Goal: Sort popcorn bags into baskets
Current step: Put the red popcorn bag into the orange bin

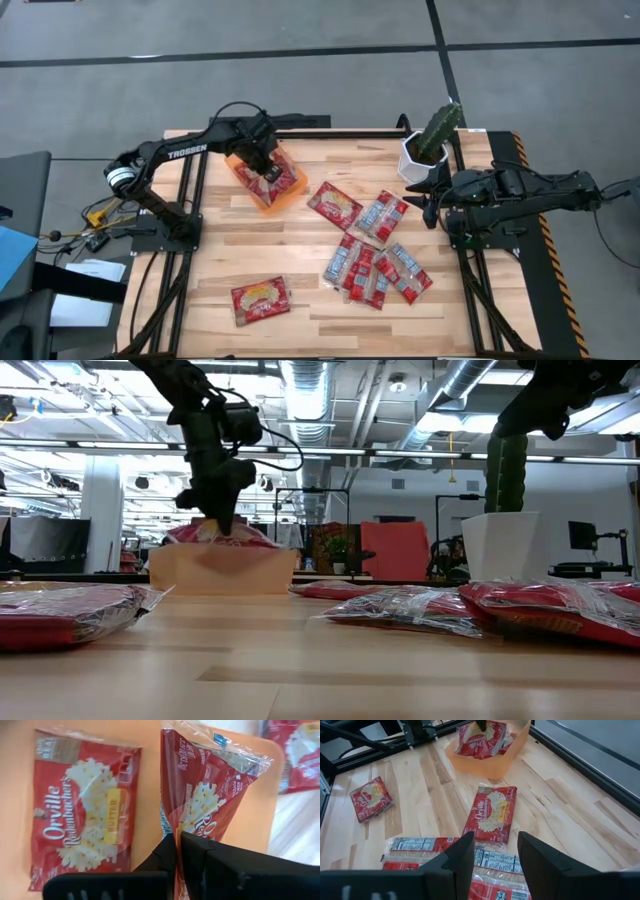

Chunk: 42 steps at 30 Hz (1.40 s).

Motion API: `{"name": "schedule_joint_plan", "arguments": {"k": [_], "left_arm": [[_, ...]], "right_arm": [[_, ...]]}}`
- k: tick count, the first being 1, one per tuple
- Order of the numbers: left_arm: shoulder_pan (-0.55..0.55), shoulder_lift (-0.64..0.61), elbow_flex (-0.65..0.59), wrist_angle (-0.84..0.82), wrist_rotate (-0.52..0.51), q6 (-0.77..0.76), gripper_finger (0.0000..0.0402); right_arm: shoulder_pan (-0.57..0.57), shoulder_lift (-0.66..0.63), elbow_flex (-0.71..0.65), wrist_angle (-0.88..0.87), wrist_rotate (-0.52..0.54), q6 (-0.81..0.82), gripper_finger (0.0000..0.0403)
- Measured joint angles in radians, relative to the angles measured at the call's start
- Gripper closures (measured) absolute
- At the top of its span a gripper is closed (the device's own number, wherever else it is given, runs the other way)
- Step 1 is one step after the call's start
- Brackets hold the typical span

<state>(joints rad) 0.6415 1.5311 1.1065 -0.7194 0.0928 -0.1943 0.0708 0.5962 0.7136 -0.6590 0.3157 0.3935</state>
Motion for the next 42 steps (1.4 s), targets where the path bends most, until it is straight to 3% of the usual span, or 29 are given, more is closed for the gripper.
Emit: {"name": "schedule_joint_plan", "arguments": {"k": [10,24,29,31,36,42], "left_arm": [[-0.037,0.02,0.001,0.03,0.008,-0.034,0.0374],[-0.058,0.053,0.039,0.008,0.023,-0.049,0.0219],[-0.058,0.052,0.074,-0.045,-0.071,-0.024,0.0212],[-0.059,0.052,0.074,-0.032,-0.036,-0.046,0.0223],[-0.176,0.052,0.074,0.17,0.092,-0.078,0.0255],[-0.354,0.06,0.076,0.489,0.035,0.022,0.0239]], "right_arm": [[0.0,0.0,0.0,0.0,0.0,0.0,0.0232],[0.0,0.0,0.0,0.001,-0.001,0.0,0.0216],[0.0,0.0,0.0,0.001,-0.001,0.001,0.0219],[0.0,0.0,0.0,0.001,-0.001,0.003,0.0222],[0.0,0.0,0.0,0.0,-0.001,0.018,0.0224],[0.0,0.0,0.0,0.0,-0.001,0.018,0.0213]]}}
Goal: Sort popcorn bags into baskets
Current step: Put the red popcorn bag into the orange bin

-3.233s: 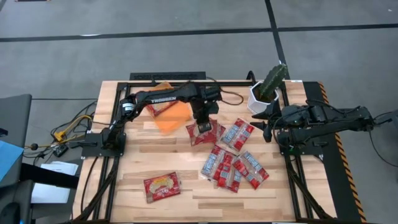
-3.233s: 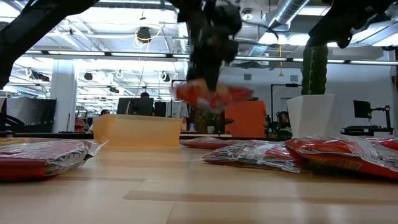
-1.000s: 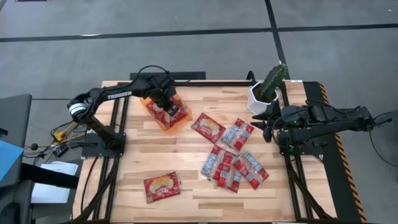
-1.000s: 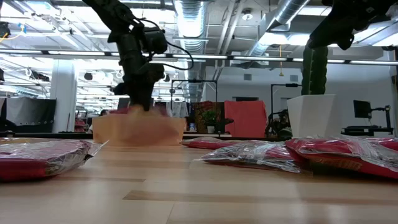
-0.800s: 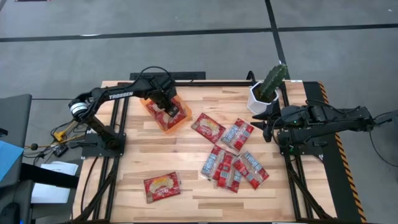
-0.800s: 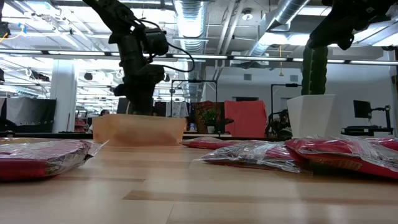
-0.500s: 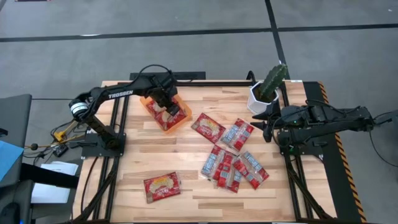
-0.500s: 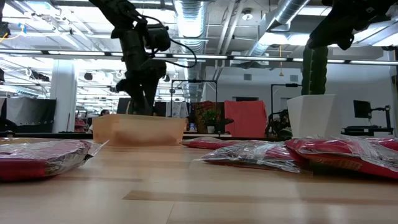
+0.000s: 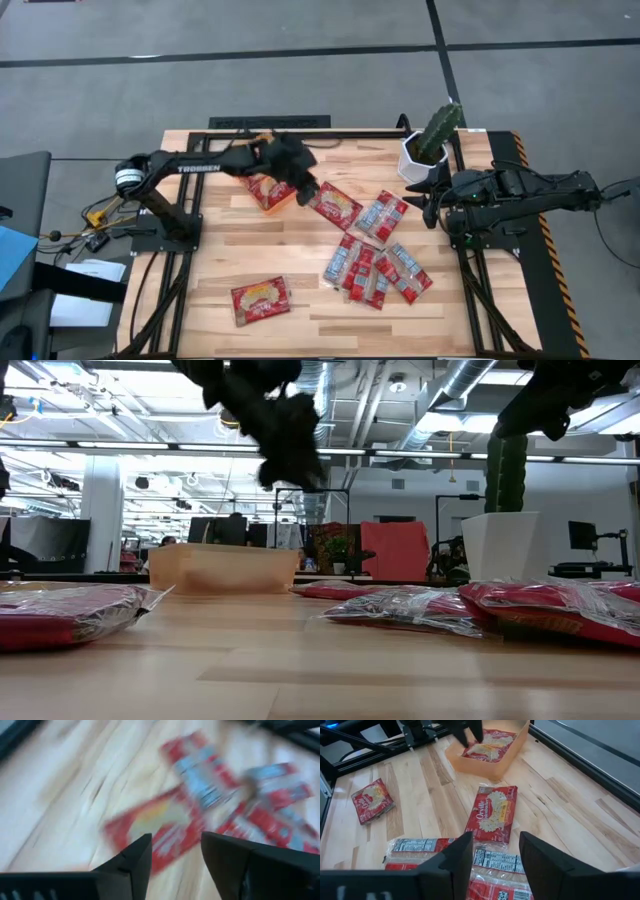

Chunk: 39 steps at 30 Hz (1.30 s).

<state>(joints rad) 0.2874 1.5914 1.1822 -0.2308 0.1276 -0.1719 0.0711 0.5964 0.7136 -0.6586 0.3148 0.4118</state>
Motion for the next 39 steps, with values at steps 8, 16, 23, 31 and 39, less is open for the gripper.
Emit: {"name": "schedule_joint_plan", "arguments": {"k": [8,16,23,31,39], "left_arm": [[-0.032,0.171,0.214,-0.13,-0.026,0.222,0.0151],[-0.027,0.462,0.614,-0.433,-0.119,0.502,0.0121],[-0.017,0.608,0.729,-0.523,-0.089,0.677,0.0121],[0.0,0.671,0.732,-0.519,-0.06,0.778,0.0121],[0.008,0.739,0.732,-0.573,-0.006,0.811,0.0123]], "right_arm": [[0.001,0.0,0.0,0.005,-0.008,0.0,0.0187],[0.02,0.0,0.0,0.006,-0.028,0.01,0.0168],[0.029,0.0,0.0,0.003,-0.03,0.009,0.0168],[0.028,0.0,0.0,-0.002,-0.028,0.007,0.0168],[0.028,0.0,0.0,-0.002,-0.027,0.008,0.0168]]}}
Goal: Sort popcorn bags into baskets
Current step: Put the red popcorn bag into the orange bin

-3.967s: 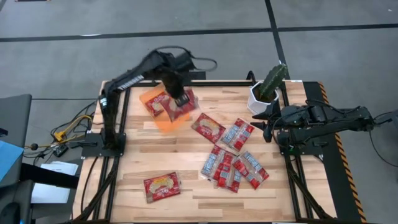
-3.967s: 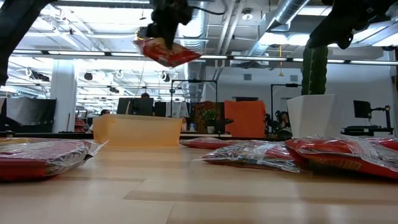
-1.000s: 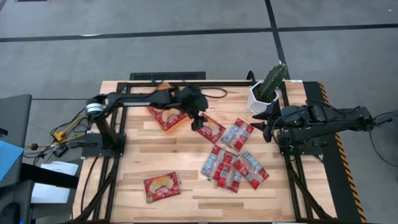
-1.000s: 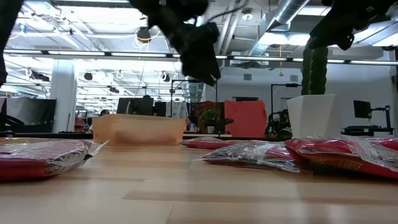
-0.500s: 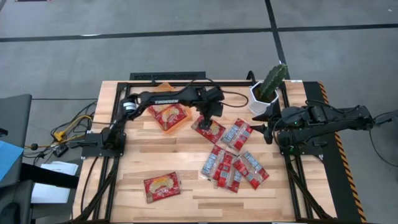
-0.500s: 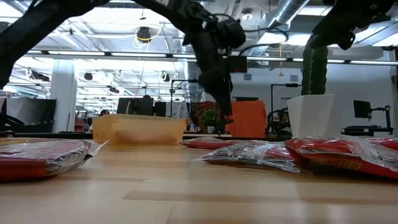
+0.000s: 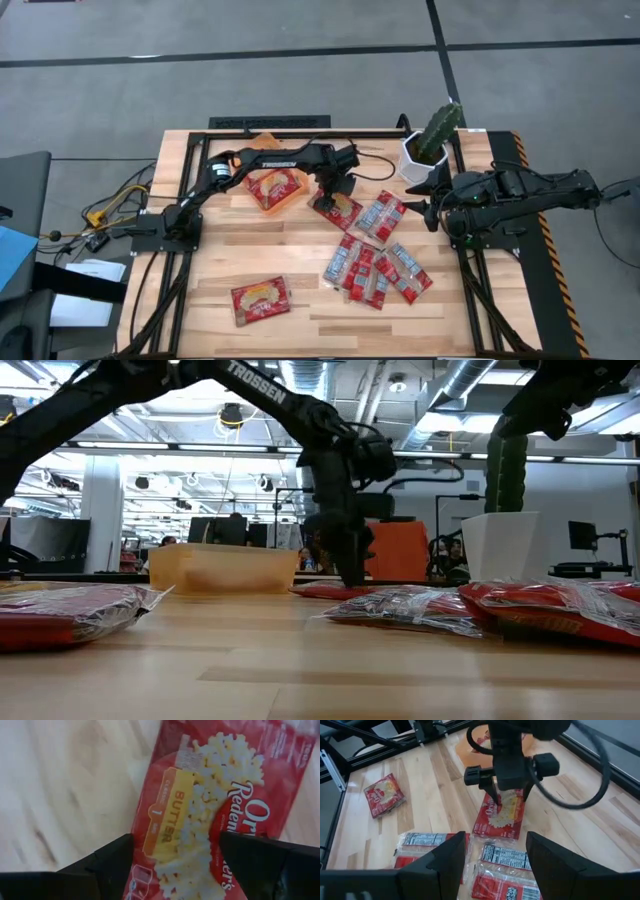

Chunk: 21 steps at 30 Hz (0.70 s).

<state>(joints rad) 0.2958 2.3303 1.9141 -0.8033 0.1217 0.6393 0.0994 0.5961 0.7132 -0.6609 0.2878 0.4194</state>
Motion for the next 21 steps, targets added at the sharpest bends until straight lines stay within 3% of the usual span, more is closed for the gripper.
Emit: {"name": "schedule_joint_plan", "arguments": {"k": [5,15,21], "left_arm": [[-0.002,0.02,0.001,-0.016,-0.006,-0.015,0.0171],[-0.003,0.022,-0.001,-0.052,-0.019,-0.049,0.0387],[-0.016,0.022,0.007,-0.061,-0.025,-0.097,0.04]], "right_arm": [[0.0,0.0,0.0,0.0,0.002,0.0,0.0168],[-0.003,0.0,0.0,-0.003,0.008,0.0,0.0168],[-0.003,0.0,0.0,-0.022,0.01,0.001,0.0168]]}}
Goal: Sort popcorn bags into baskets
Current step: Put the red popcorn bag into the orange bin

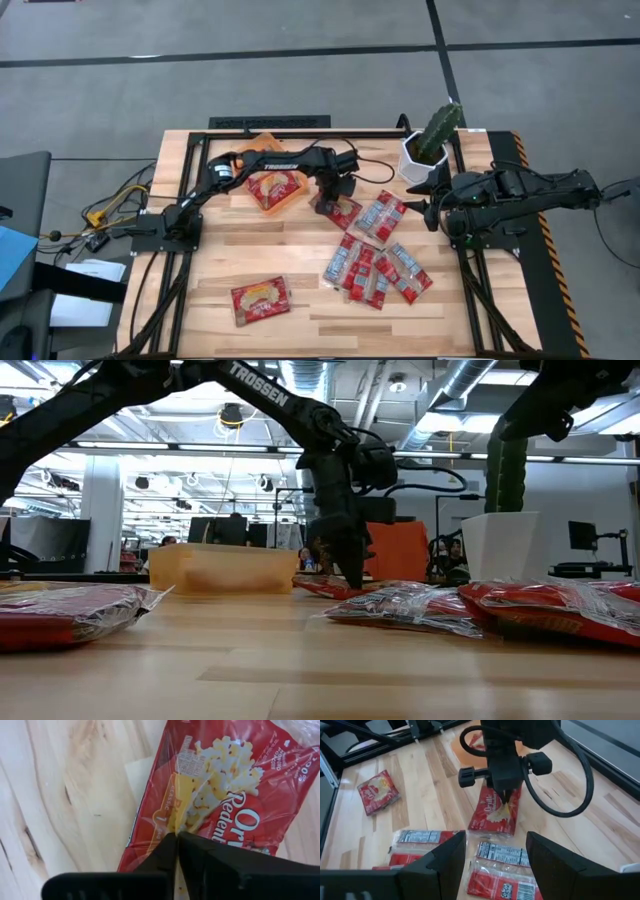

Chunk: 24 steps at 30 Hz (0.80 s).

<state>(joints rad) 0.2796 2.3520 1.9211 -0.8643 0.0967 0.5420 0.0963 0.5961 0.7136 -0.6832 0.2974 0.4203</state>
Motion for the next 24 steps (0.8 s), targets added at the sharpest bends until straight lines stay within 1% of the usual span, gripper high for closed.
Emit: {"name": "schedule_joint_plan", "arguments": {"k": [3,5,8,10,14,17,20,22,24], "left_arm": [[-0.004,0.002,0.039,-0.027,0.009,-0.049,0.0401],[-0.004,0.005,0.085,-0.085,0.023,-0.083,0.0401],[-0.004,0.002,0.156,-0.102,0.023,-0.105,0.0401],[-0.004,0.002,0.197,-0.151,0.024,-0.121,0.0401],[0.0,0.001,0.25,-0.161,-0.005,-0.17,0.0401],[0.01,0.001,0.263,-0.168,-0.006,-0.126,0.0396],[0.013,0.001,0.263,-0.169,-0.008,-0.043,0.0365],[0.014,0.001,0.263,-0.167,-0.004,-0.009,0.0331],[0.015,0.006,0.263,-0.158,0.002,-0.007,0.0289]], "right_arm": [[0.0,0.0,0.0,-0.001,0.0,0.0,0.0168],[0.0,0.0,0.0,-0.001,0.0,0.0,0.0168],[0.0,0.0,0.0,-0.008,0.0,0.0,0.0168],[0.0,0.0,0.0,-0.012,0.0,0.0,0.0168],[0.0,0.0,0.0,-0.02,0.0,0.0,0.0168],[0.0,0.0,0.0,-0.026,0.0,0.0,0.0168],[0.0,0.0,0.0,-0.029,0.0,0.0,0.0168],[0.0,0.0,0.0,-0.029,0.0,0.0,0.0168],[0.0,0.0,0.0,-0.029,0.0,0.0,0.0168]]}}
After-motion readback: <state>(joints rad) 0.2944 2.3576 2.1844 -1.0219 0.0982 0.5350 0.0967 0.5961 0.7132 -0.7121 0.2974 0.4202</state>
